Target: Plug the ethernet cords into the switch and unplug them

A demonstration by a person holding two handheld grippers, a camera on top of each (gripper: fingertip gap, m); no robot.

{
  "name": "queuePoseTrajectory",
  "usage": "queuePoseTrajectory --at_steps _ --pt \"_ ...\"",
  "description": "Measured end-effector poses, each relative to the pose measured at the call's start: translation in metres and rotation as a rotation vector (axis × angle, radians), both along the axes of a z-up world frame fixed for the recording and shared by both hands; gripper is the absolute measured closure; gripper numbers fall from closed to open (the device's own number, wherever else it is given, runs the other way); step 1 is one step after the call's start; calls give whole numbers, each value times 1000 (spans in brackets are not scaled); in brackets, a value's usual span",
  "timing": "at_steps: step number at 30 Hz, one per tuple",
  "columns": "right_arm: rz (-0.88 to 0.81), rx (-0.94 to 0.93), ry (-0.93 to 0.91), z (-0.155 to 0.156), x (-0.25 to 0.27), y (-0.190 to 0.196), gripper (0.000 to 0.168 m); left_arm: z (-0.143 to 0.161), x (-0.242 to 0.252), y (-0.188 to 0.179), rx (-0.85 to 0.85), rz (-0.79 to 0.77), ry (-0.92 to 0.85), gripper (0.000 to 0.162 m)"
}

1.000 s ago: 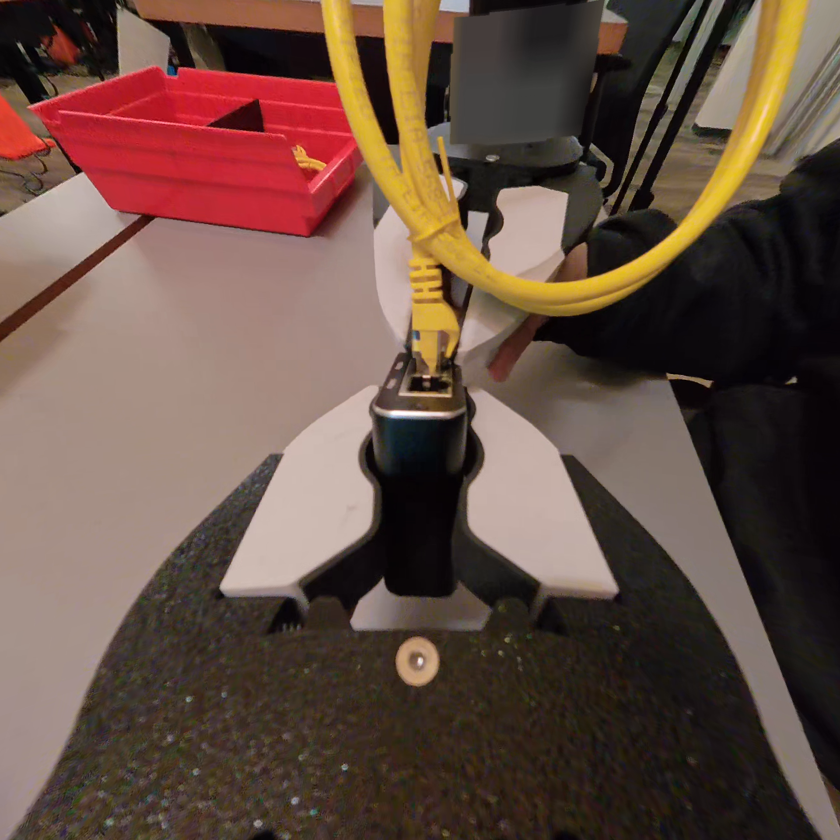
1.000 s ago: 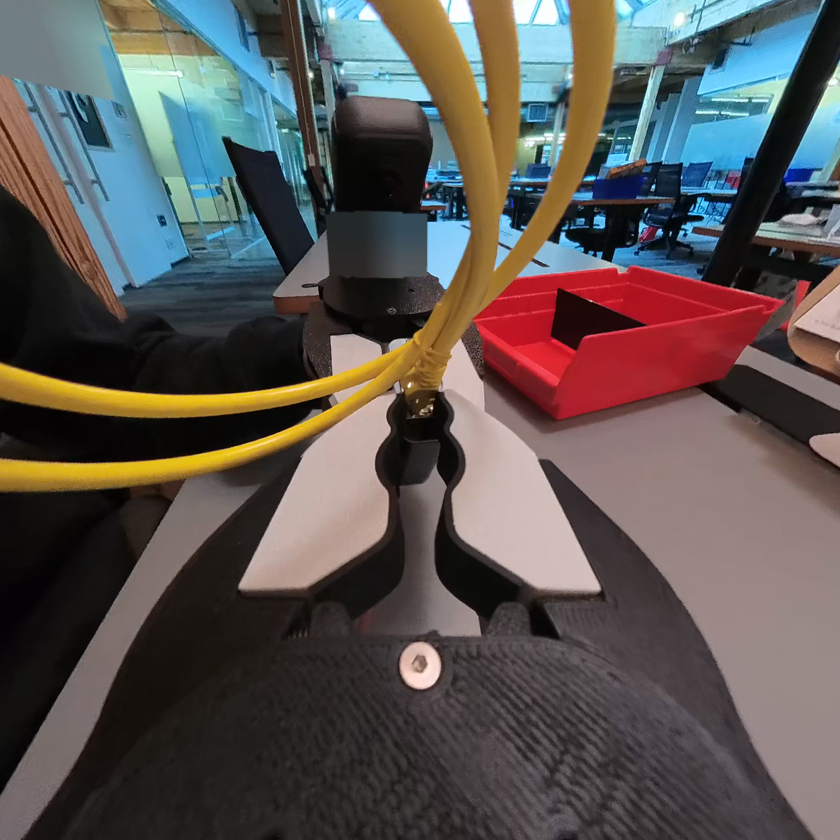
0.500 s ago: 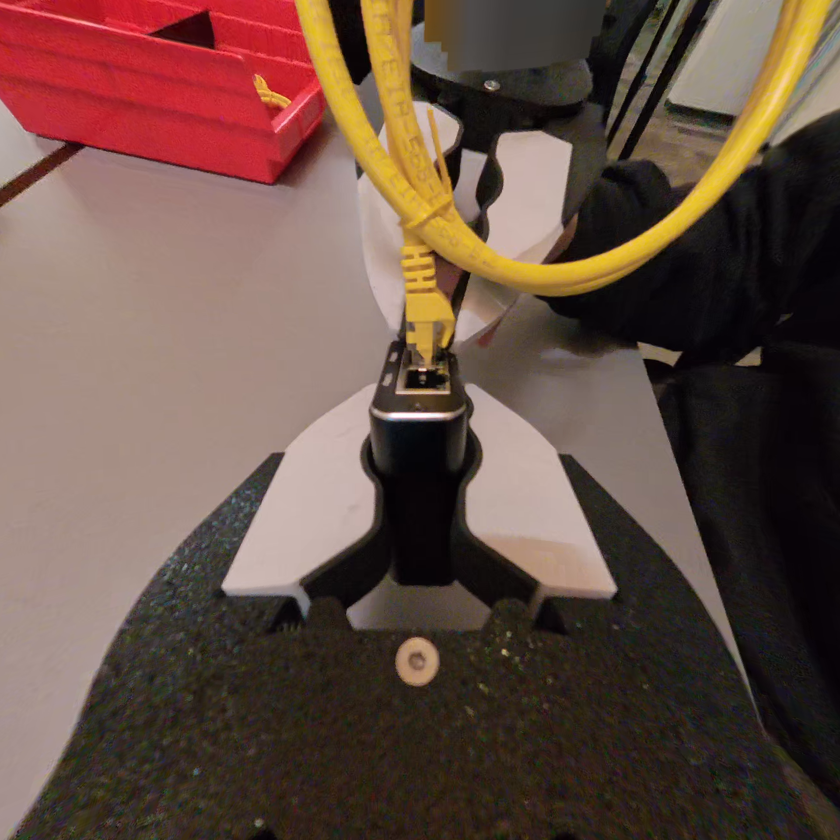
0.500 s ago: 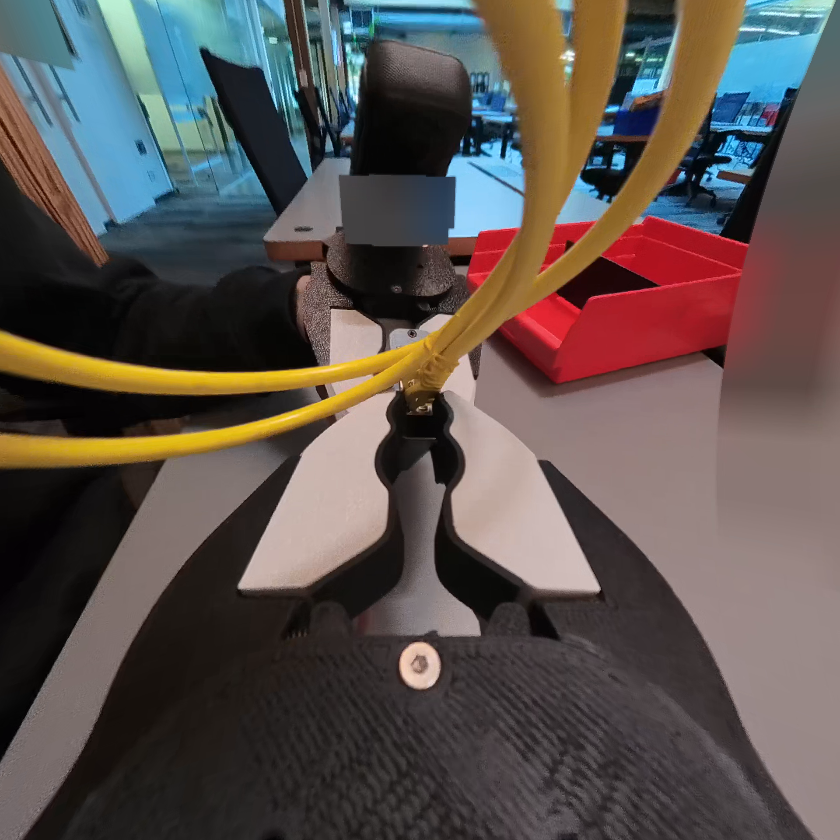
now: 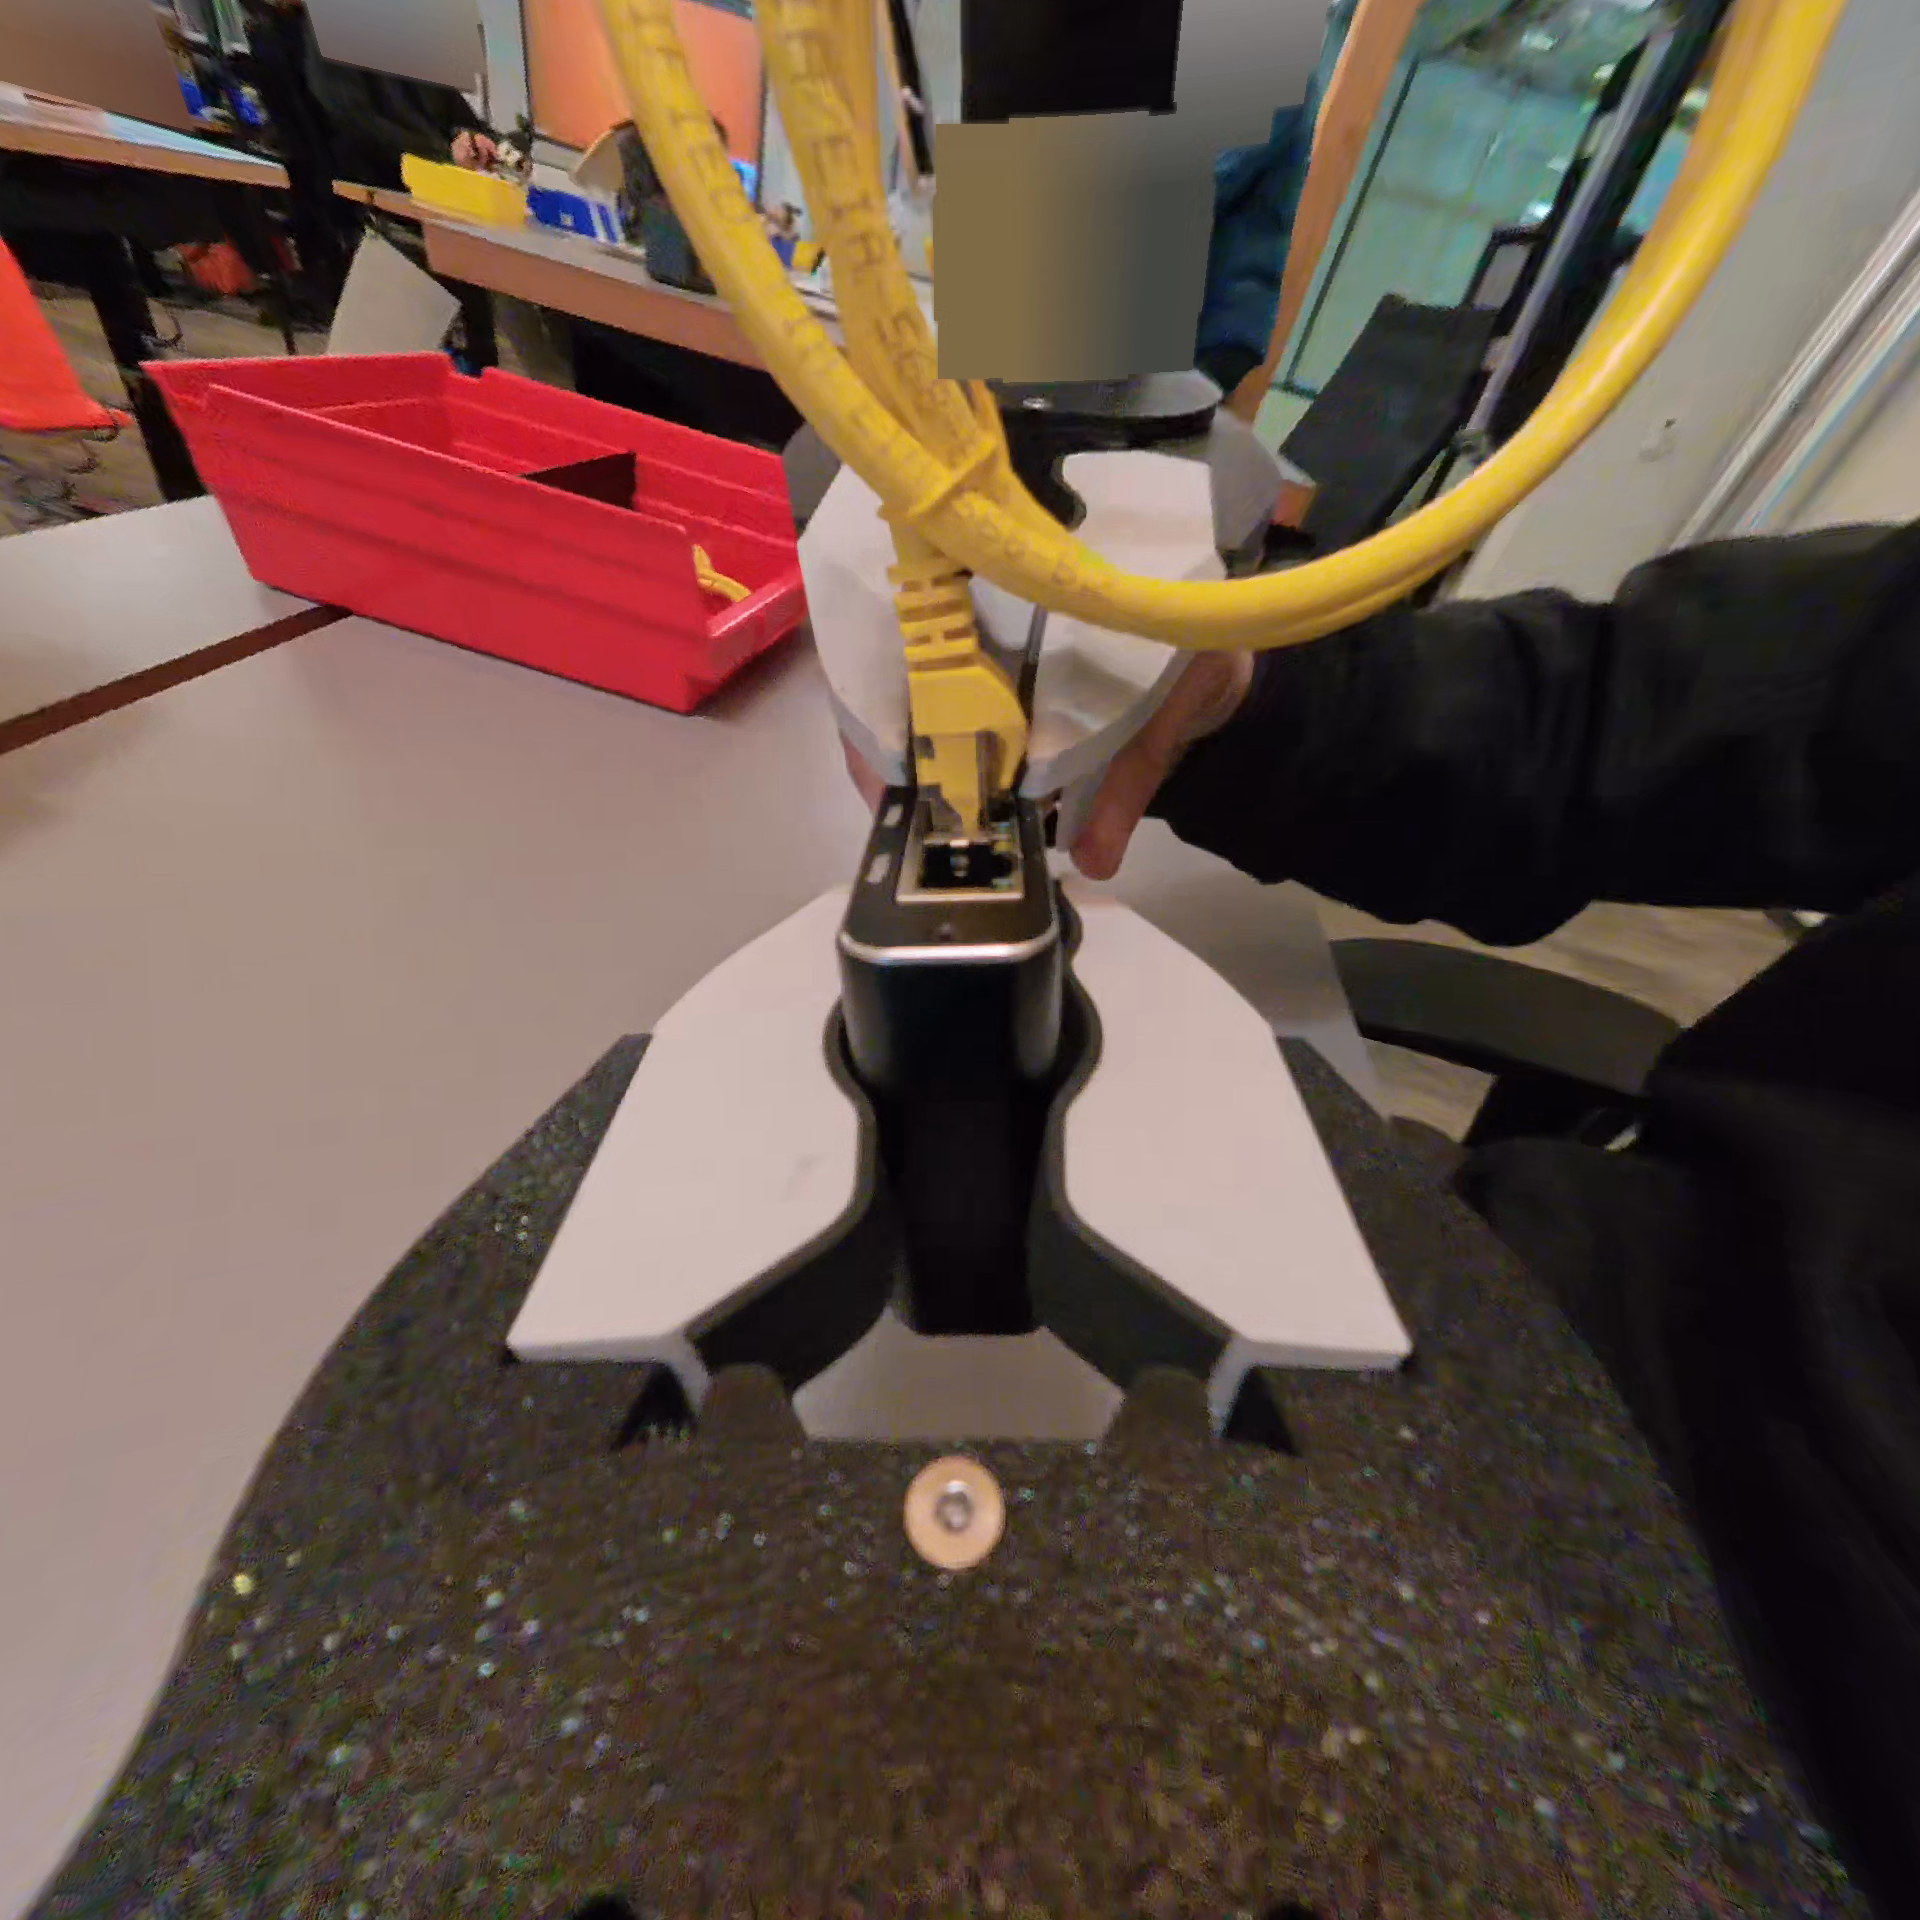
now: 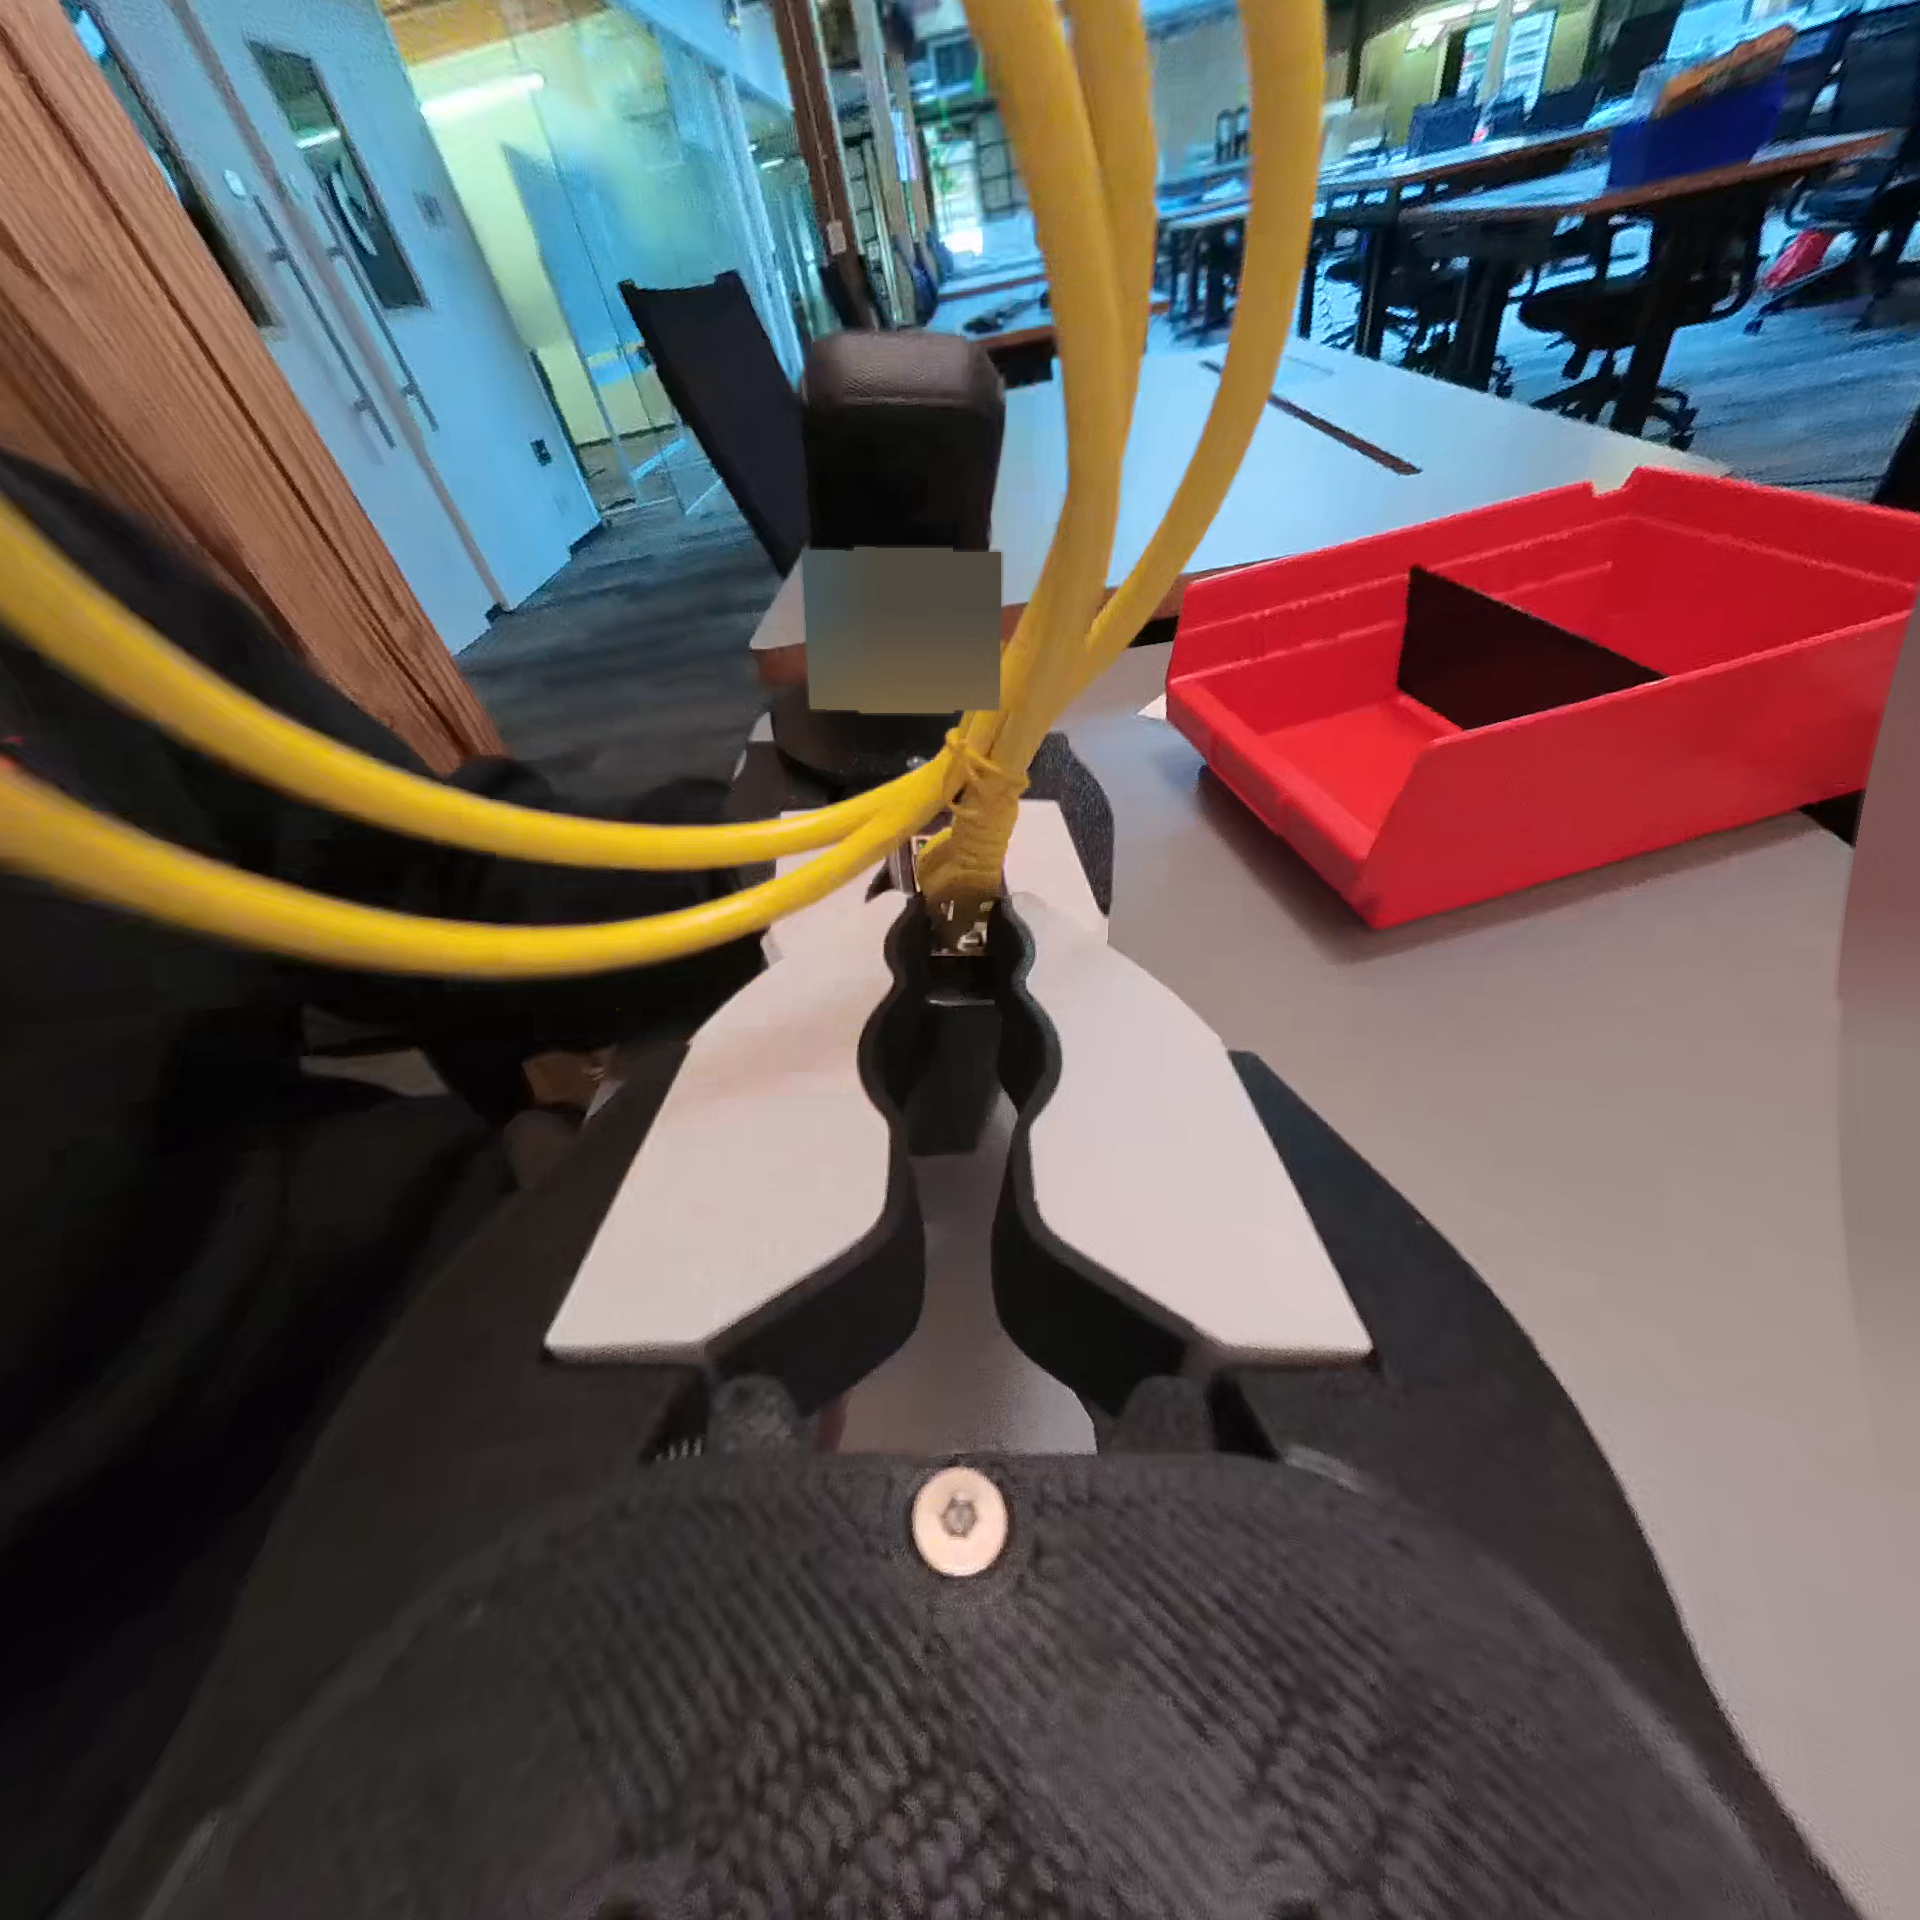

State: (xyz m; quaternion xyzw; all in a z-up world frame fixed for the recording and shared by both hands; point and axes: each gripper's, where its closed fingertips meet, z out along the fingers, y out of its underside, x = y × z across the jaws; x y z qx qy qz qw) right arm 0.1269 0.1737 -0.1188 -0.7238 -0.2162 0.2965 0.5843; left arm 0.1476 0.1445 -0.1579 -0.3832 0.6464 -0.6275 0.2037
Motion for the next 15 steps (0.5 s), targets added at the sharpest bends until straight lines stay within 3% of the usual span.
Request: queuePoseTrajectory --at_steps 5,10,15 --pt "-28 27 35 5 -2 3 156 8 -5 -6 -181 -73 47 134" --pt "-4 -16 -176 5 -8 2 156 8 -9 -6 -158 -95 41 134" --pt "17 -54 -116 10 -10 5 156 12 -10 -2 -144 -77 25 135"
